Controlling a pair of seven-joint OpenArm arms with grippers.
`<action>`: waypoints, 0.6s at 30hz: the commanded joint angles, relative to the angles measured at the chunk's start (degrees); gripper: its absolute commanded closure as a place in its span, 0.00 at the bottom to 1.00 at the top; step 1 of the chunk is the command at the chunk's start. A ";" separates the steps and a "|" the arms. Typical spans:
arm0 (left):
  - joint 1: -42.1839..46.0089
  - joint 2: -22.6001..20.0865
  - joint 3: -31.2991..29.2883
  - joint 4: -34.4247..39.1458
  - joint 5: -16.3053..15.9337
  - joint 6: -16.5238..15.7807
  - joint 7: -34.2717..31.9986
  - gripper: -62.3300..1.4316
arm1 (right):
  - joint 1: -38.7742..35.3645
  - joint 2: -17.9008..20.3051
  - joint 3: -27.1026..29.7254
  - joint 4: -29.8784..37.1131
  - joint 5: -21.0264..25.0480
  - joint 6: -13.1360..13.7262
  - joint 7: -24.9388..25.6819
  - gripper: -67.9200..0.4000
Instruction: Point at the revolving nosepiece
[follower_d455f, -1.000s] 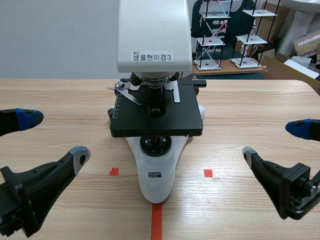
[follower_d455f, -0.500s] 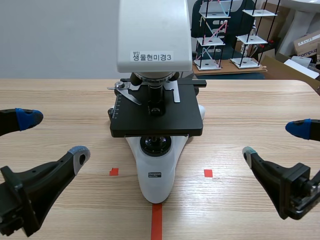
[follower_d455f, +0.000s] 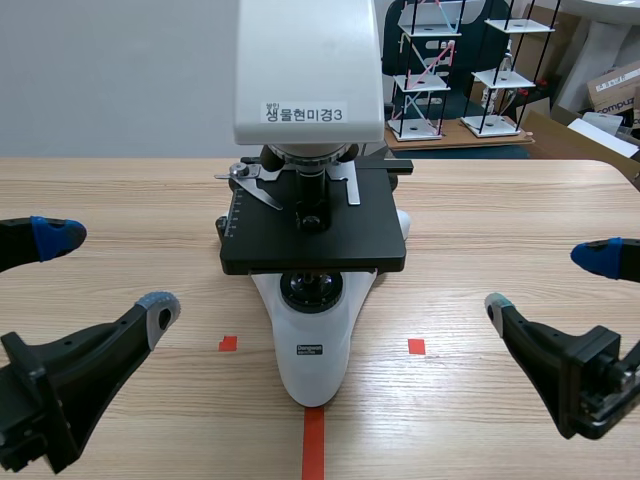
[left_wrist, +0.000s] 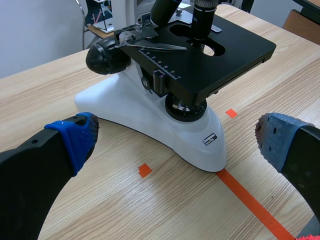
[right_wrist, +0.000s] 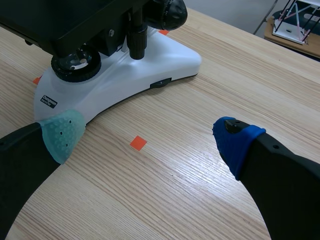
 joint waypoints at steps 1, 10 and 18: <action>0.26 0.00 -0.24 0.79 -0.55 -0.13 -0.85 0.00 | -0.11 0.28 0.48 0.48 0.39 -0.20 0.83 0.17; 0.26 0.00 -0.24 0.79 -0.24 -0.13 -0.85 0.00 | -0.11 0.31 0.48 0.48 0.13 -0.24 0.85 0.48; 0.26 0.00 -0.24 0.79 -0.31 -0.13 -1.01 0.00 | 0.94 0.28 0.46 0.48 -3.85 -0.22 9.25 1.00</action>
